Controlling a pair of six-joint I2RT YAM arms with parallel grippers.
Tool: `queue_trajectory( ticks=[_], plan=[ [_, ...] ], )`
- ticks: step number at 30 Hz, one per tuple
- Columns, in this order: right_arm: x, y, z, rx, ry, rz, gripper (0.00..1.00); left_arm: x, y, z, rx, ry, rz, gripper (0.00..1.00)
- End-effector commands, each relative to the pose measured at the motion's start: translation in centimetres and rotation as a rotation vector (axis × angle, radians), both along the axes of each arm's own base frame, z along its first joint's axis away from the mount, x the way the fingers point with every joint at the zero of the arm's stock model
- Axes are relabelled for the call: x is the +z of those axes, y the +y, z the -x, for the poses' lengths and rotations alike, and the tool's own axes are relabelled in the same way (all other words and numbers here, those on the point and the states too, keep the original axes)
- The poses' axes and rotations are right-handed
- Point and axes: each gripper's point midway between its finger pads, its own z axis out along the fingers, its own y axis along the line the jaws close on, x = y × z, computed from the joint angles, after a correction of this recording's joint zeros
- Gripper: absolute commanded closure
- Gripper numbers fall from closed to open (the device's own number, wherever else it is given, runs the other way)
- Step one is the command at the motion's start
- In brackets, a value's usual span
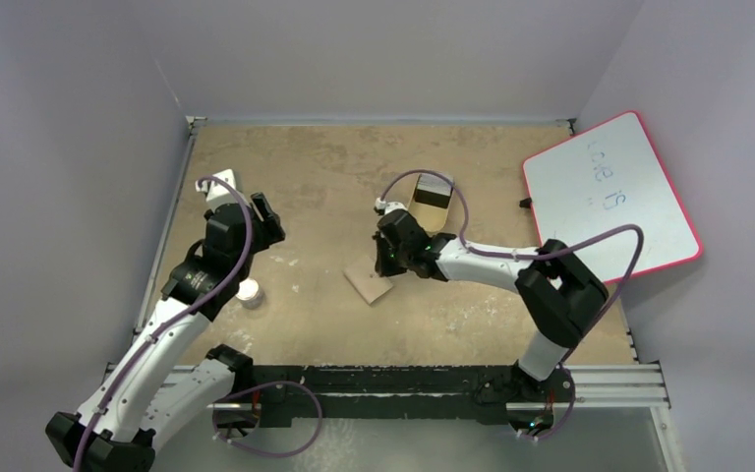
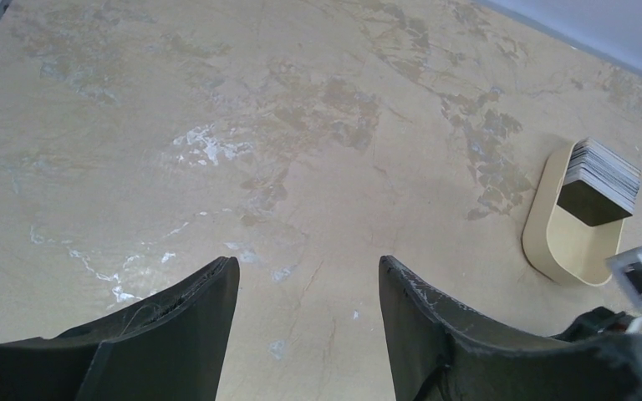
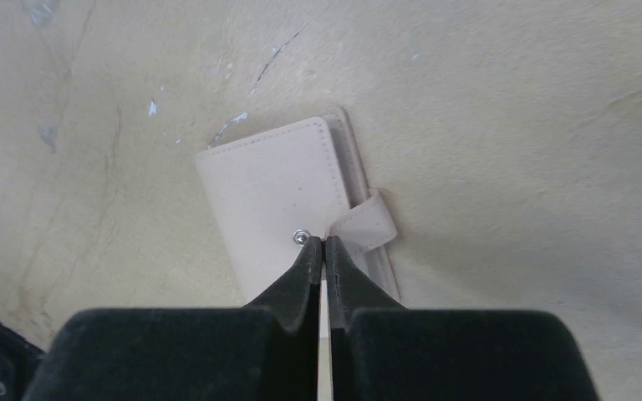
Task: Put the credit cards into the card holder
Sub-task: Open the card holder at the center of the board.
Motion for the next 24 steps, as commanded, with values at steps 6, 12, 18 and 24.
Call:
queue_trajectory(
  ticks=[6,12,18,24],
  plan=[
    [6.2,-0.7,-1.3,-0.019,-0.039,-0.292,1.0,-0.4,-0.8,-0.7,-0.014,0.009,0.026,0.39],
    [11.4,0.7,0.0,0.039,-0.055,-0.458,1.0,-4.4,-3.2,-0.9,-0.092,0.144,0.072,0.39],
    [13.1,1.3,2.0,0.07,0.001,-0.572,1.0,-7.7,-5.9,-0.6,-0.149,0.242,0.184,0.4],
    [12.1,1.2,2.6,0.093,0.087,-0.635,1.0,-9.5,-7.7,-0.1,-0.19,0.275,0.286,0.41]
  ],
)
